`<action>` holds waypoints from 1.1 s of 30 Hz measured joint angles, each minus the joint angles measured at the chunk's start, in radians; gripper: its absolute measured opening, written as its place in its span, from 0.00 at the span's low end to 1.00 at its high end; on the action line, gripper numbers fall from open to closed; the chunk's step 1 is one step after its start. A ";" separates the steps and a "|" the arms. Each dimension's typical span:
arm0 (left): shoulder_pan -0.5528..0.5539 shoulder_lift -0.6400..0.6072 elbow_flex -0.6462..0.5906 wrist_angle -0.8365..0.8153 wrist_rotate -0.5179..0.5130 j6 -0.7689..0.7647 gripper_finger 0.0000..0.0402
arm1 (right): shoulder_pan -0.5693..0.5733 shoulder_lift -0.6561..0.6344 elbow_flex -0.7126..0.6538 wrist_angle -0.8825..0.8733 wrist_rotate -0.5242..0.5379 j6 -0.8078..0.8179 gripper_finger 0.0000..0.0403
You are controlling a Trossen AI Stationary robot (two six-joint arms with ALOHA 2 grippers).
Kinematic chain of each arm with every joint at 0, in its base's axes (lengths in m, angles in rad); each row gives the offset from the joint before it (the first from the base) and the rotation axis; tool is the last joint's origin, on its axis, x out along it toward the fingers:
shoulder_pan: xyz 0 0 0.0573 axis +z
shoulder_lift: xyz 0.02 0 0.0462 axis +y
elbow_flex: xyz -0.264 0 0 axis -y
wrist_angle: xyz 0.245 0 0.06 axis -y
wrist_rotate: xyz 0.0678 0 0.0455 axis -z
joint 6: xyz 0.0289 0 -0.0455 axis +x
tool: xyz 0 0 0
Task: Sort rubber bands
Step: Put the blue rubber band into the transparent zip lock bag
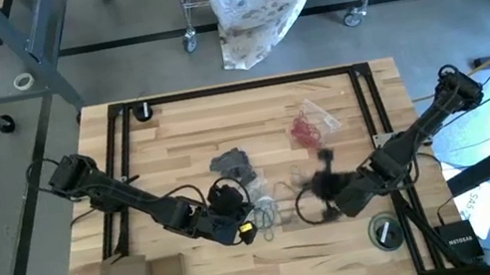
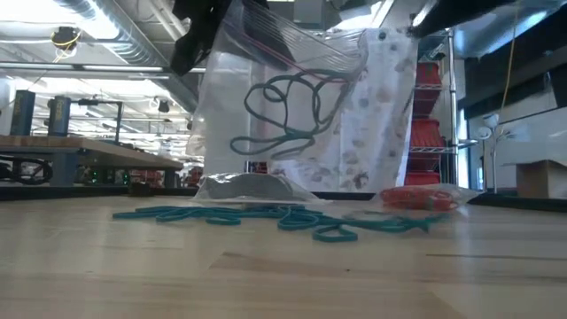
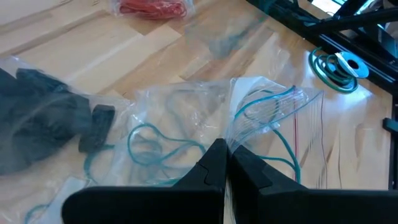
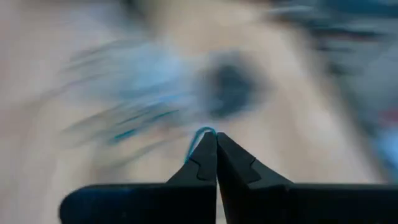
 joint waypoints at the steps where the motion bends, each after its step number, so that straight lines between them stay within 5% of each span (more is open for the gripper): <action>1: 0.000 0.000 0.000 0.000 0.000 0.000 0.00 | -0.001 -0.001 0.000 -0.042 0.110 0.078 0.00; 3: 0.000 0.000 0.000 0.000 0.000 0.001 0.00 | -0.004 -0.001 0.000 -0.062 0.147 0.118 0.00; 7: 0.000 0.000 0.000 0.000 0.000 0.001 0.00 | 0.002 0.002 0.000 0.013 -0.090 -0.021 0.00; 12: 0.004 0.000 0.000 -0.001 -0.002 0.006 0.00 | 0.048 -0.003 0.011 0.126 0.023 -0.104 0.00; 33: 0.048 0.000 0.000 0.049 -0.013 0.001 0.00 | 0.077 -0.005 0.153 0.579 -0.093 -0.558 0.00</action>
